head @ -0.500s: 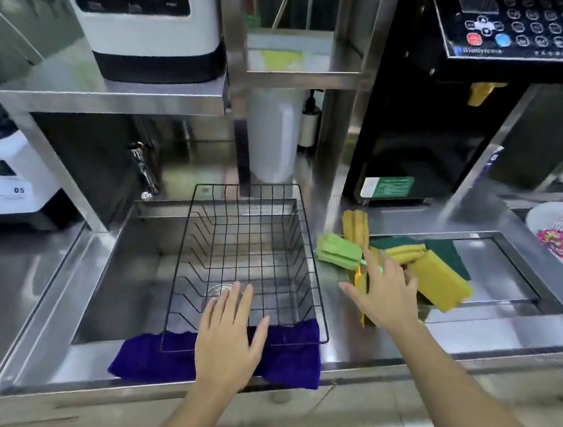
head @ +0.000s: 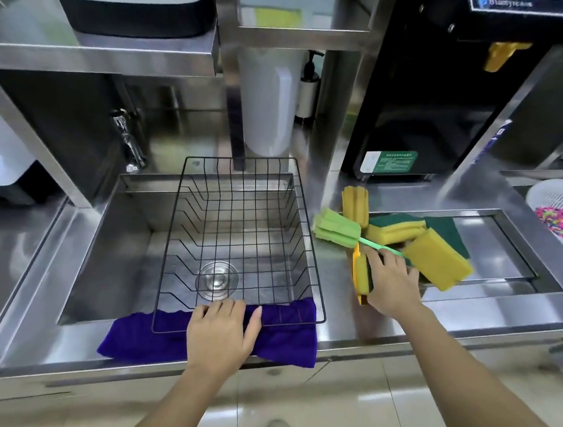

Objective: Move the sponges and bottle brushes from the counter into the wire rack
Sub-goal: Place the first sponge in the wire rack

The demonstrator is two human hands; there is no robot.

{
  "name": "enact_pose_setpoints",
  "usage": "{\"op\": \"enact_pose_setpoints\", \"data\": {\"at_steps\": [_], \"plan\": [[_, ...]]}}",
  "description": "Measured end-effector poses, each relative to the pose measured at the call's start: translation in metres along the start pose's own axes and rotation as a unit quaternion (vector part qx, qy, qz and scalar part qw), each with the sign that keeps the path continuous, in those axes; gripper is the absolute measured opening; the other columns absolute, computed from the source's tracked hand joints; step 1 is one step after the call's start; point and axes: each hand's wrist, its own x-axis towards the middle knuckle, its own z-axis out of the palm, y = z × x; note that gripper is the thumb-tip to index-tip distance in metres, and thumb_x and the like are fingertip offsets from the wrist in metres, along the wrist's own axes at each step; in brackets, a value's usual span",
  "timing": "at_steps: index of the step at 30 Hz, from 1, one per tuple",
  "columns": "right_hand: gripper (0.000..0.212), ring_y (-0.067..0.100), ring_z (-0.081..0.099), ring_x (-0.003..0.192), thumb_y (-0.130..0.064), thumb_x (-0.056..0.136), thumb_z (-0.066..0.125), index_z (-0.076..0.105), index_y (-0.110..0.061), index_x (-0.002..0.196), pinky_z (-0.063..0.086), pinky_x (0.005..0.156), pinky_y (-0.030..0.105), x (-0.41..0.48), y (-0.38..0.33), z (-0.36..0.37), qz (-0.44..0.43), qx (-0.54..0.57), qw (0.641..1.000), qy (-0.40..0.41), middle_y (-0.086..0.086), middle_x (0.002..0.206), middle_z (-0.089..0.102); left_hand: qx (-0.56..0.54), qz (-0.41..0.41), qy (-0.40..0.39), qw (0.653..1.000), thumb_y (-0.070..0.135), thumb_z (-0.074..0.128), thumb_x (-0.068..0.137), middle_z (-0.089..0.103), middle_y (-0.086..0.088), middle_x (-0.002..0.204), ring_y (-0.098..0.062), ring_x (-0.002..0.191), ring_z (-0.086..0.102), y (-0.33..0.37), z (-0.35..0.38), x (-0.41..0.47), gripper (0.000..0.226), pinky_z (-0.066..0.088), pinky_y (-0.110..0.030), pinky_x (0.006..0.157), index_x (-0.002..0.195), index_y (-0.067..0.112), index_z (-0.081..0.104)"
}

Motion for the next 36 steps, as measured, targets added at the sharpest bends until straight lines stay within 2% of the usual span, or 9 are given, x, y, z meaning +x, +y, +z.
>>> {"op": "enact_pose_setpoints", "data": {"at_steps": [3,6,10,13,20,26,29,31,36], "plan": [[0.079,0.03,0.039,0.124,-0.039,0.074,0.066,0.027,-0.023,0.141,0.03,0.1,0.045,0.001,-0.001,-0.006,0.014,-0.006,0.998,0.054,0.01,0.132,0.044,0.009,0.005,0.004,1.0,0.041,0.034,0.097,0.056,-0.003,0.056,-0.026,0.053,0.054,0.0,0.001,0.001,0.053,0.039,-0.035,0.056,0.063,0.011,0.06],[0.078,0.034,0.044,0.119,-0.045,0.073,0.065,0.033,-0.018,0.138,0.031,0.098,0.046,0.006,-0.011,-0.037,0.046,0.139,0.982,0.123,0.015,0.124,0.046,0.008,0.008,-0.017,1.0,0.041,0.04,0.092,0.056,-0.003,0.055,-0.026,0.053,0.054,-0.001,0.0,0.001,0.047,0.04,-0.034,0.056,0.062,0.011,0.06],[0.09,0.028,0.039,0.132,-0.041,0.076,0.069,0.018,-0.018,0.146,0.037,0.105,0.046,0.005,-0.038,-0.087,-0.017,0.356,0.92,0.161,0.01,0.144,0.037,0.006,0.015,-0.028,0.999,0.042,0.042,0.091,0.056,-0.003,0.054,-0.026,0.052,0.054,-0.001,-0.004,0.003,0.046,0.04,-0.033,0.054,0.061,0.011,0.059],[0.099,0.02,0.036,0.135,-0.043,0.07,0.076,0.019,-0.018,0.146,0.033,0.112,0.042,-0.003,-0.068,-0.109,-0.072,0.431,0.886,0.157,0.003,0.147,0.039,-0.004,0.017,-0.037,0.999,0.043,0.042,0.091,0.056,-0.003,0.056,-0.025,0.053,0.054,-0.003,-0.005,0.004,0.046,0.04,-0.032,0.054,0.062,0.012,0.059],[0.089,0.023,0.036,0.129,-0.043,0.071,0.075,0.029,-0.012,0.142,0.027,0.111,0.039,-0.003,-0.143,-0.073,-0.181,0.319,0.929,0.056,0.006,0.14,0.036,-0.013,0.014,-0.022,1.0,0.043,0.04,0.093,0.056,-0.003,0.057,-0.024,0.053,0.053,-0.02,-0.008,0.001,0.047,0.041,-0.031,0.051,0.064,0.011,0.058],[0.087,0.023,0.03,0.131,-0.05,0.071,0.071,0.028,-0.023,0.141,0.024,0.105,0.047,0.002,-0.182,-0.025,-0.207,0.208,0.955,-0.041,-0.001,0.143,0.033,-0.006,0.015,0.003,1.0,0.041,0.042,0.093,0.057,-0.003,0.057,-0.023,0.054,0.053,-0.03,-0.01,-0.002,0.044,0.038,-0.031,0.054,0.065,0.011,0.059],[0.085,0.027,0.024,0.133,-0.047,0.069,0.073,0.027,-0.036,0.14,0.027,0.107,0.054,0.0,-0.181,-0.002,-0.204,0.204,0.948,-0.135,0.0,0.143,0.029,-0.005,0.019,0.013,1.0,0.041,0.042,0.093,0.06,-0.003,0.062,-0.021,0.057,0.055,-0.031,-0.011,-0.004,0.043,0.039,-0.031,0.057,0.071,0.011,0.064],[0.087,0.029,0.021,0.133,-0.043,0.069,0.074,0.025,-0.039,0.141,0.031,0.109,0.051,-0.001,-0.178,0.005,-0.214,0.219,0.936,-0.176,0.005,0.141,0.027,-0.005,0.015,0.015,1.0,0.041,0.042,0.093,0.059,-0.003,0.062,-0.022,0.058,0.054,-0.031,-0.01,-0.004,0.042,0.039,-0.032,0.057,0.07,0.011,0.062],[0.079,0.03,0.033,0.131,-0.035,0.073,0.075,0.037,-0.02,0.14,0.031,0.112,0.039,0.01,-0.178,0.004,-0.187,0.269,0.928,-0.177,0.013,0.138,0.032,0.009,0.01,0.019,1.0,0.042,0.041,0.093,0.056,-0.002,0.061,-0.022,0.058,0.053,-0.031,-0.01,-0.004,0.042,0.036,-0.033,0.057,0.071,0.011,0.06]]}}
